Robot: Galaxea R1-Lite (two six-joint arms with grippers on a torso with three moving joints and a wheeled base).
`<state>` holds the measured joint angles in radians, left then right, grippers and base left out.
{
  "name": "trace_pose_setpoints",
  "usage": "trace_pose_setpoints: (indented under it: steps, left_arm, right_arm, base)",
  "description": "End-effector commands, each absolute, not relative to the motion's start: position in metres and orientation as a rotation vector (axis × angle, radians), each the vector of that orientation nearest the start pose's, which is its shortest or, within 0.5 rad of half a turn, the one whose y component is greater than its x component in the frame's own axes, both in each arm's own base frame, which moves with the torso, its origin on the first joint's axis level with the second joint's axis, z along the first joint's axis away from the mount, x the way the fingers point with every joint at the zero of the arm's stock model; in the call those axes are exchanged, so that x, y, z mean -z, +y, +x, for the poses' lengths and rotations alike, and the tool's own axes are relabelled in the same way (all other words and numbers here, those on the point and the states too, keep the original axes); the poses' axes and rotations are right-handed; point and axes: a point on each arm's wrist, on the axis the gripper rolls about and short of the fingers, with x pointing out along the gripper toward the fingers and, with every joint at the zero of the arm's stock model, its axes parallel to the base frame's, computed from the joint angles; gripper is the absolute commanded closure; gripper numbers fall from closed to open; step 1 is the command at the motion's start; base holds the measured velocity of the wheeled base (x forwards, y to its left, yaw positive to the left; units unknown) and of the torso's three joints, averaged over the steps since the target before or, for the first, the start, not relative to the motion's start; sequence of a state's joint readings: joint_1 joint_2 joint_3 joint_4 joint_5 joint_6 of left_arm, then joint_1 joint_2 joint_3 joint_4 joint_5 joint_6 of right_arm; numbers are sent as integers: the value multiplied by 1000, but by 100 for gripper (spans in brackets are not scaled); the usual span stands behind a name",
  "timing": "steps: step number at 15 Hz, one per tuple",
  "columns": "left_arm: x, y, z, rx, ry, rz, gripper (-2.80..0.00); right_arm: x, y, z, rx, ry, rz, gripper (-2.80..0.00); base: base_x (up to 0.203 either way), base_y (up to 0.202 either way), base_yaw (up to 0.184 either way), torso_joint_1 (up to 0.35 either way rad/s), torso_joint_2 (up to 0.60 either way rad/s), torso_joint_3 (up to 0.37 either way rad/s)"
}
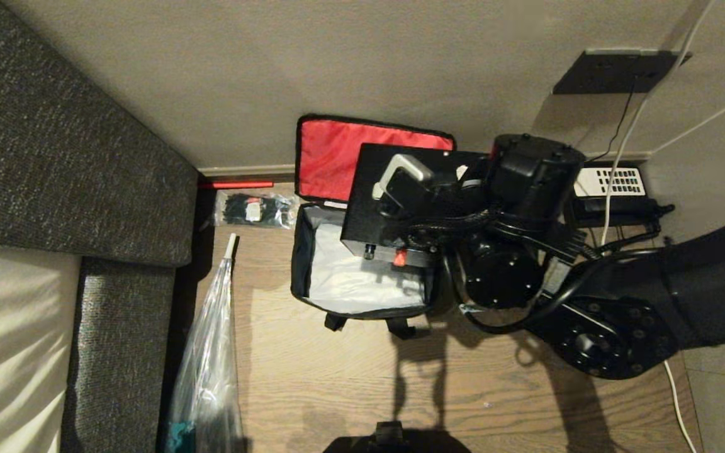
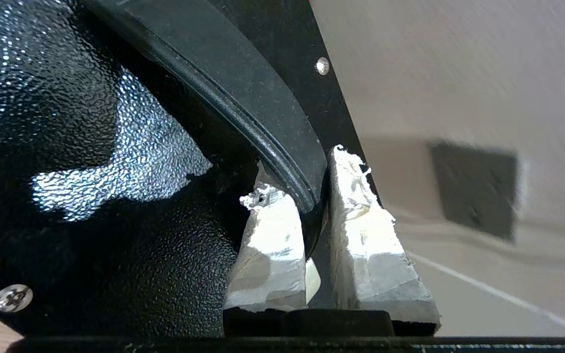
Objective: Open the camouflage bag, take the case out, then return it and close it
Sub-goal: Release the handle
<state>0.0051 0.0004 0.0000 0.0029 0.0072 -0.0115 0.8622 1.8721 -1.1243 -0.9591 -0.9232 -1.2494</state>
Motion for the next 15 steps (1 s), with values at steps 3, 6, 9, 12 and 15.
trace_pose_setpoints:
  steps: [3, 6, 9, 12, 15]
  left_arm:
    - [-74, 0, -23, -12, 5, -12, 0]
    - [-74, 0, -23, -12, 5, -12, 0]
    - [-74, 0, -23, -12, 5, -12, 0]
    - [-74, 0, -23, -12, 5, -12, 0]
    - [-74, 0, -23, -12, 5, -12, 0]
  right_arm:
    - [-258, 203, 233, 224, -37, -1069, 0]
    - [-252, 169, 226, 278, 9, -1081, 0]
    - [-253, 138, 224, 365, 38, -1065, 0]
    - [-248, 114, 226, 430, 85, -1056, 0]
    - [-239, 100, 232, 470, 134, -1049, 0]
  base:
    - [0, 0, 0, 0, 0, 0]
    - [0, 0, 0, 0, 0, 0]
    - [0, 0, 0, 0, 0, 0]
    - [0, 0, 0, 0, 0, 0]
    - [0, 0, 0, 0, 0, 0]
